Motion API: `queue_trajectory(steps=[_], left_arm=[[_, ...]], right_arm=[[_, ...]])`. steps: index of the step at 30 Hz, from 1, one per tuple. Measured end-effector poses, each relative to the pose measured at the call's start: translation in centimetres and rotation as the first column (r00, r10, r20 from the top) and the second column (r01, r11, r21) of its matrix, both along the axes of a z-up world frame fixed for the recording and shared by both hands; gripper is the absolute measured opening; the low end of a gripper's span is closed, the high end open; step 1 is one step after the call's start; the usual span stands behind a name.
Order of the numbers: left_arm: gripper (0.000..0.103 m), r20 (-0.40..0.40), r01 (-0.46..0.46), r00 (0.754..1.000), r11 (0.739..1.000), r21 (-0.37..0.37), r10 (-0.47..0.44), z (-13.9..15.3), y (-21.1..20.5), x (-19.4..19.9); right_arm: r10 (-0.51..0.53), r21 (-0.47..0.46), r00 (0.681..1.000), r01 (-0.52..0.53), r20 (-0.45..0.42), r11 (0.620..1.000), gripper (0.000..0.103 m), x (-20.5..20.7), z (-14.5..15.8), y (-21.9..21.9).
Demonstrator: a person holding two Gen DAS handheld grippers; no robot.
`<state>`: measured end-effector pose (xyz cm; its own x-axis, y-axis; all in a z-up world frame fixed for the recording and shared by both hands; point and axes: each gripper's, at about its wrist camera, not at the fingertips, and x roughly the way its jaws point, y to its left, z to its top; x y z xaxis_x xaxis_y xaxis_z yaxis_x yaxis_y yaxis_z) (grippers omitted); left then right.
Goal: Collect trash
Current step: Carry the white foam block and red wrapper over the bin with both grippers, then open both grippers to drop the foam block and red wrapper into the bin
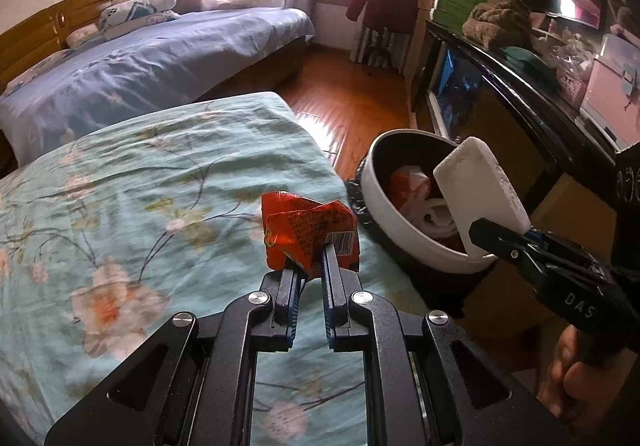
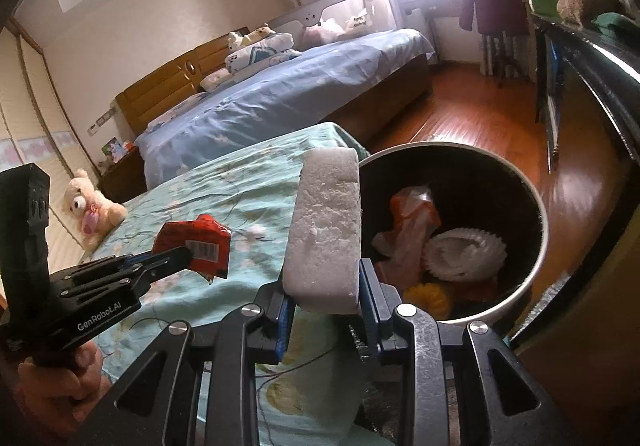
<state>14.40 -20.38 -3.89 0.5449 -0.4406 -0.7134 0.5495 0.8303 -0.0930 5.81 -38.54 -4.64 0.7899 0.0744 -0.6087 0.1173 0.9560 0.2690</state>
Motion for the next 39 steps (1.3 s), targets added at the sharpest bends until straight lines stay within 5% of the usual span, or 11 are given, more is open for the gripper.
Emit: queue_trajectory(steps=[39], left_arm=[[0.009,-0.009,0.142,0.99,0.99,0.025,-0.142,0.1,-9.9,1.7]], right_arm=[[-0.145,-0.086,0.987,0.14,-0.062,0.986,0.033,1.4,-0.9,-5.4]])
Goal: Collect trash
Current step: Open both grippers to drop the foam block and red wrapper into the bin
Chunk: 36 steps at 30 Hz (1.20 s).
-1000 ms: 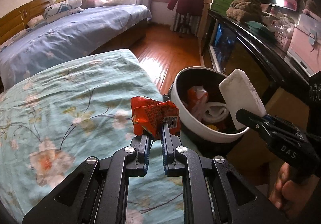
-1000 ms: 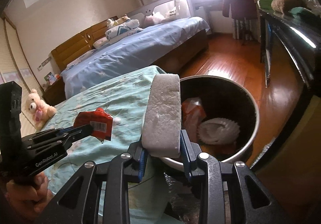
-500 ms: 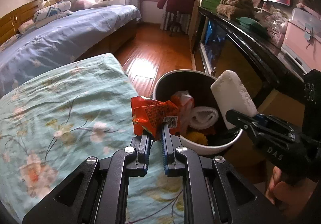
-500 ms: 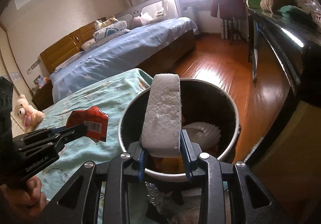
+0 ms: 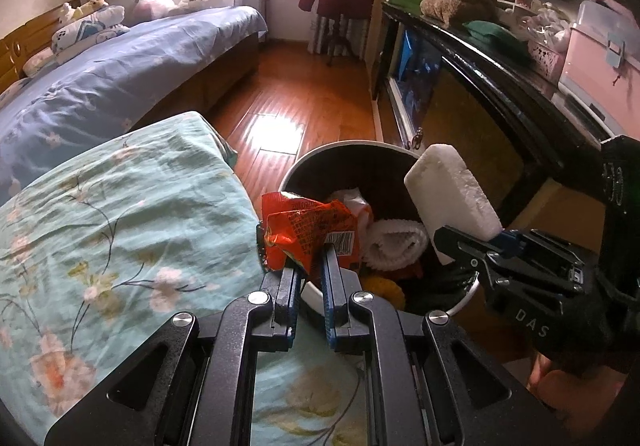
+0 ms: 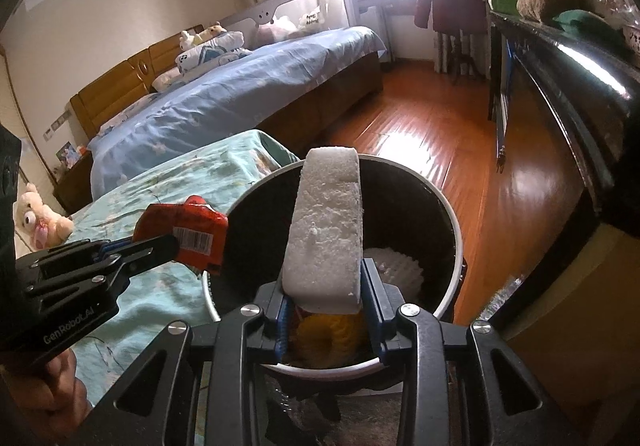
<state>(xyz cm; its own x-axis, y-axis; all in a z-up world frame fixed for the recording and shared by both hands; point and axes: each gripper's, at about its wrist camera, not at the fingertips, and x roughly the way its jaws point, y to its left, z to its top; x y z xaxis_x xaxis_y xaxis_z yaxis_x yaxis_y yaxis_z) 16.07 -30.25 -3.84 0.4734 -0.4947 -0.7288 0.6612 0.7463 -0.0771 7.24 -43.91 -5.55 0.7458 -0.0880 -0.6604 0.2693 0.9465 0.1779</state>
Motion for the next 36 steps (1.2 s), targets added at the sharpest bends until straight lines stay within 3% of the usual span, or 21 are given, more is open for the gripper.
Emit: queue_trajectory(steps=[29,32,36], left_arm=[[0.011,-0.032,0.0,0.999,0.999,0.035,0.001,-1.3,-2.2,1.2],[0.018,-0.051,0.011,0.999,1.0,0.024,-0.009,-1.5,-2.2,1.4],[0.051,-0.046,0.008,0.999,1.0,0.012,-0.007,-1.4,-1.9,1.4]], right_arm=[[-0.002,0.017,0.999,0.003,-0.033,1.0,0.034,0.6,-0.6,-2.2],[-0.001,0.03,0.999,0.002,-0.033,1.0,0.037,0.6,-0.5,-2.5],[-0.007,0.045,1.0,0.008,-0.029,0.999,0.049,0.4,-0.6,-2.9]])
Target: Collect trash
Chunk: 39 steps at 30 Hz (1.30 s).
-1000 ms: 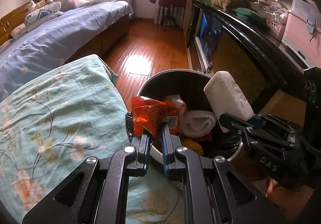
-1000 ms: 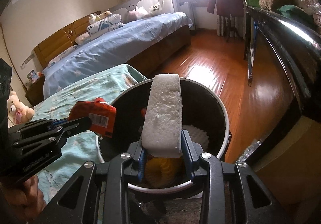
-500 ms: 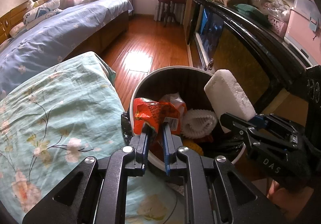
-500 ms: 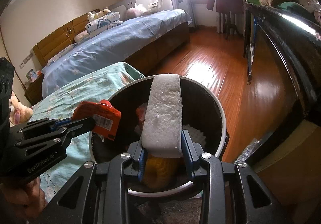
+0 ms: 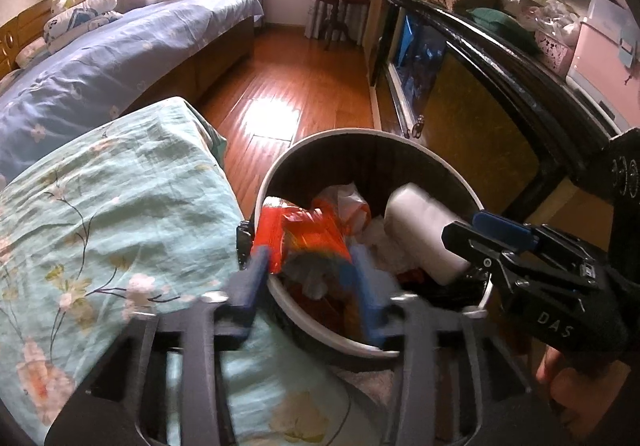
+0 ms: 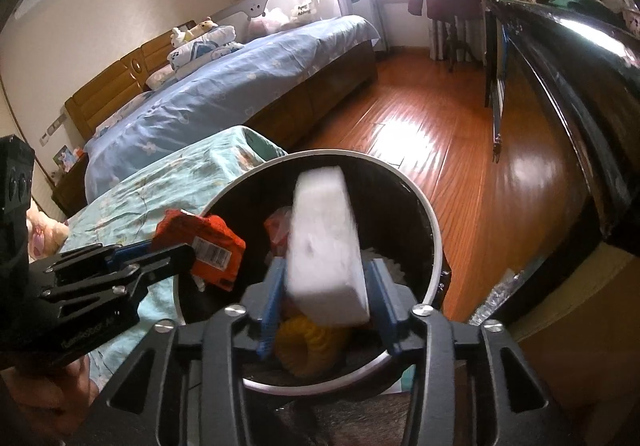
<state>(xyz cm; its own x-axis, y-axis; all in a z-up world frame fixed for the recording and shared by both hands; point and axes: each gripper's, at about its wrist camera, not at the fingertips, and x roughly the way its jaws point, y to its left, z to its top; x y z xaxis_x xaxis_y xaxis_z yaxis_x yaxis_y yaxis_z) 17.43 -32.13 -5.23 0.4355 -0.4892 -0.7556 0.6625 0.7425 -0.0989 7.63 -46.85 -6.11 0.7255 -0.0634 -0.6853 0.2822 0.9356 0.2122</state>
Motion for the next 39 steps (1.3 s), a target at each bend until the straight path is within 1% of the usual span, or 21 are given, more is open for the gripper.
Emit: queue_trajectory(steps=[2,5,7,8,10,12,16,18,21,24,26,28,32,35,39], left_arm=[[0.051,0.01,-0.005,1.0,1.0,-0.003,0.005,0.2,0.4,-0.2],[0.053,0.02,-0.019,1.0,1.0,-0.008,0.02,0.2,1.4,-0.5],[0.06,0.018,-0.044,0.999,0.999,-0.019,0.044,0.1,2.6,-0.8],[0.061,0.017,-0.055,0.998,0.998,-0.026,0.055,0.1,3.1,-0.8],[0.062,0.012,-0.081,0.997,0.996,-0.047,0.082,0.0,4.7,-1.2],[0.062,0.009,-0.103,0.995,0.993,-0.062,0.104,0.0,6.1,-1.6],[0.064,0.017,-0.151,0.988,0.984,-0.096,0.154,0.2,9.3,-2.8],[0.066,0.02,-0.177,0.983,0.978,-0.109,0.18,0.4,10.6,-3.3],[0.067,0.019,-0.212,0.976,0.968,-0.131,0.216,0.7,12.8,-4.1],[0.068,0.041,-0.242,0.967,0.96,-0.141,0.25,1.1,14.3,-5.2],[0.07,0.057,-0.263,0.96,0.953,-0.153,0.274,1.2,15.8,-6.3],[0.076,0.071,-0.287,0.951,0.944,-0.164,0.301,1.4,16.9,-7.3],[0.077,0.108,-0.319,0.934,0.931,-0.18,0.341,1.7,18.8,-9.2],[0.077,0.147,-0.347,0.916,0.92,-0.185,0.375,2.1,19.9,-10.5],[0.078,0.189,-0.373,0.891,0.903,-0.214,0.413,3.5,21.4,-11.8]], right_arm=[[-0.004,0.004,1.0,0.004,0.003,1.0,0.052,0.1,0.0,0.0],[-0.007,0.009,1.0,0.007,0.006,1.0,0.053,-0.2,0.1,0.0],[-0.006,0.01,1.0,0.006,0.009,1.0,0.054,-0.5,0.2,0.1],[-0.004,0.01,1.0,0.004,0.011,1.0,0.056,-0.6,0.3,0.3],[0.0,0.01,1.0,0.0,0.019,1.0,0.06,-0.9,0.5,0.7],[0.005,0.011,0.999,-0.006,0.032,1.0,0.069,-1.3,0.8,1.4],[0.01,0.009,0.998,-0.011,0.067,1.0,0.077,-2.2,1.5,2.7],[0.015,0.01,0.996,-0.016,0.09,1.0,0.083,-2.8,2.1,3.5],[0.021,0.004,0.992,-0.022,0.123,1.0,0.09,-3.7,2.6,4.7],[0.022,-0.005,0.987,-0.022,0.158,1.0,0.092,-4.7,3.2,6.1],[0.025,-0.009,0.984,-0.024,0.174,1.0,0.093,-5.3,3.4,6.7],[0.027,-0.017,0.981,-0.024,0.193,1.0,0.094,-6.1,3.5,7.5],[0.043,-0.032,0.974,-0.037,0.223,0.999,0.097,-7.4,3.8,8.9],[0.066,-0.047,0.969,-0.056,0.239,0.997,0.097,-8.2,4.0,10.2],[0.111,-0.076,0.956,-0.093,0.27,0.993,0.098,-8.9,5.2,11.8]])
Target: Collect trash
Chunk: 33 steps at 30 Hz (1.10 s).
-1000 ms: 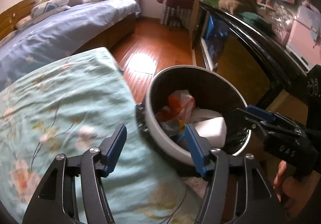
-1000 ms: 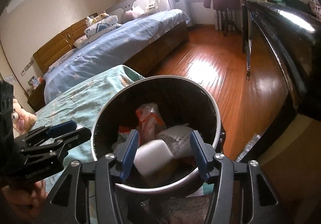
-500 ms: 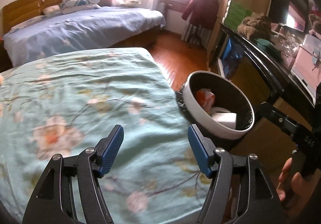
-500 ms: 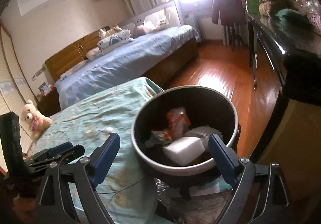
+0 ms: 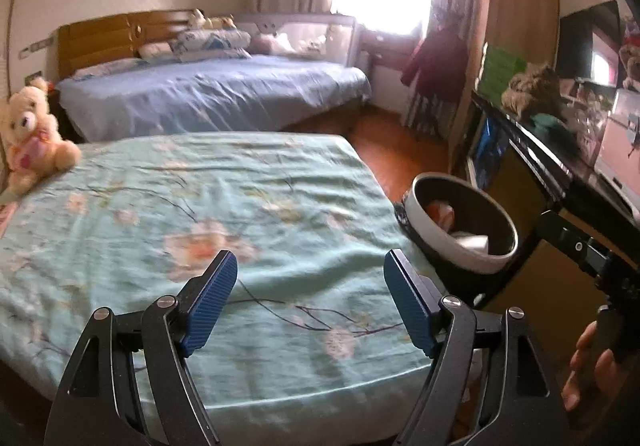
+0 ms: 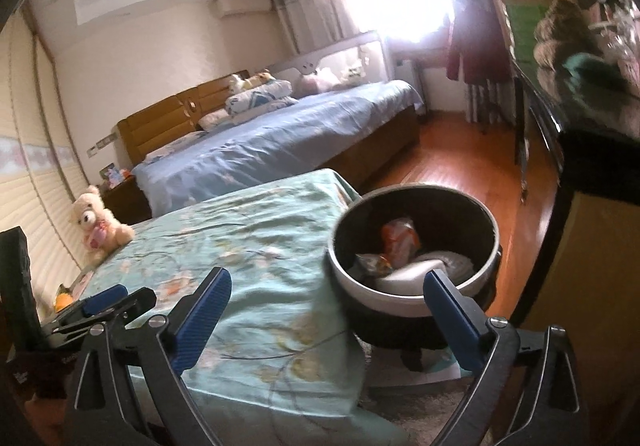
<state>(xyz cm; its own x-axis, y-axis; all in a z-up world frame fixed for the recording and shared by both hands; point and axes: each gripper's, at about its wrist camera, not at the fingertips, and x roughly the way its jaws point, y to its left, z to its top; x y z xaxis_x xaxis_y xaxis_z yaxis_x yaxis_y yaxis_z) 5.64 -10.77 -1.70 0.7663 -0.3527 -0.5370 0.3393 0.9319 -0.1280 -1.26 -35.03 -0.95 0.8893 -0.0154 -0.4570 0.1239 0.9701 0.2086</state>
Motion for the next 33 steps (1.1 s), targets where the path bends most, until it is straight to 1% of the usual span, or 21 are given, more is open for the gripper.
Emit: queue_trajectory(steps=[2,3,4,5,6,9,11,13,16,19,21,23,25,28,33], left_arm=[[0.081,0.029,-0.017,0.999,1.0,-0.008,0.017,1.1,0.7,-0.6],[0.085,0.051,-0.031,0.998,0.999,-0.011,0.032,1.8,1.1,-0.9],[0.09,0.072,-0.05,0.996,0.999,-0.012,0.051,2.4,1.6,-1.3],[0.092,0.087,-0.064,0.994,0.998,-0.013,0.065,2.8,1.9,-1.5],[0.094,0.111,-0.082,0.99,0.996,-0.017,0.083,3.4,2.4,-1.9],[0.103,0.182,-0.142,0.973,0.99,-0.001,0.14,4.5,3.3,-2.6],[0.103,0.237,-0.201,0.954,0.979,0.044,0.185,4.5,3.5,-2.8],[0.103,0.258,-0.243,0.942,0.967,0.078,0.216,3.9,3.7,-2.7],[0.103,0.255,-0.28,0.934,0.956,0.093,0.249,2.6,4.5,-2.2],[0.103,0.267,-0.318,0.922,0.942,0.107,0.281,1.7,4.9,-2.0],[0.103,0.274,-0.336,0.915,0.934,0.119,0.295,1.2,5.1,-2.3],[0.103,0.276,-0.348,0.912,0.929,0.124,0.304,0.8,5.2,-2.3],[0.103,0.285,-0.368,0.904,0.92,0.137,0.319,0.5,5.3,-2.3],[0.103,0.295,-0.379,0.898,0.914,0.145,0.325,0.3,5.3,-2.6],[0.103,0.286,-0.366,0.905,0.918,0.15,0.314,0.0,5.2,-2.6]], right_arm=[[0.018,-0.019,0.999,-0.017,0.028,1.0,0.098,-0.3,1.3,0.5],[0.023,-0.026,0.999,-0.022,0.044,0.999,0.098,-0.5,1.9,0.8],[0.029,-0.036,0.997,-0.027,0.069,0.999,0.099,-0.8,3.0,1.0],[0.035,-0.043,0.995,-0.031,0.098,0.999,0.102,-1.1,4.0,1.3],[0.038,-0.046,0.991,-0.032,0.131,0.998,0.103,-1.4,5.2,1.6],[0.053,-0.047,0.975,-0.044,0.215,0.998,0.103,-2.5,7.8,2.4],[0.069,-0.053,0.968,-0.058,0.242,0.997,0.103,-2.6,8.6,3.1],[0.076,-0.073,0.966,-0.06,0.245,0.996,0.103,-2.4,8.2,3.8],[0.06,-0.084,0.974,-0.042,0.22,0.996,0.103,-1.5,6.0,4.6],[0.043,-0.046,0.981,-0.035,0.187,0.998,0.103,-0.6,3.3,4.6],[0.035,-0.017,0.983,-0.032,0.182,0.999,0.103,-0.1,1.9,4.5],[0.03,-0.01,0.983,-0.029,0.183,1.0,0.103,-0.1,1.1,4.5],[0.026,-0.019,0.982,-0.023,0.186,1.0,0.103,0.1,0.5,4.8],[0.028,-0.028,0.981,-0.024,0.191,0.999,0.103,0.2,0.2,5.1],[0.035,-0.058,0.98,-0.024,0.195,0.998,0.103,0.1,-0.1,5.7]])
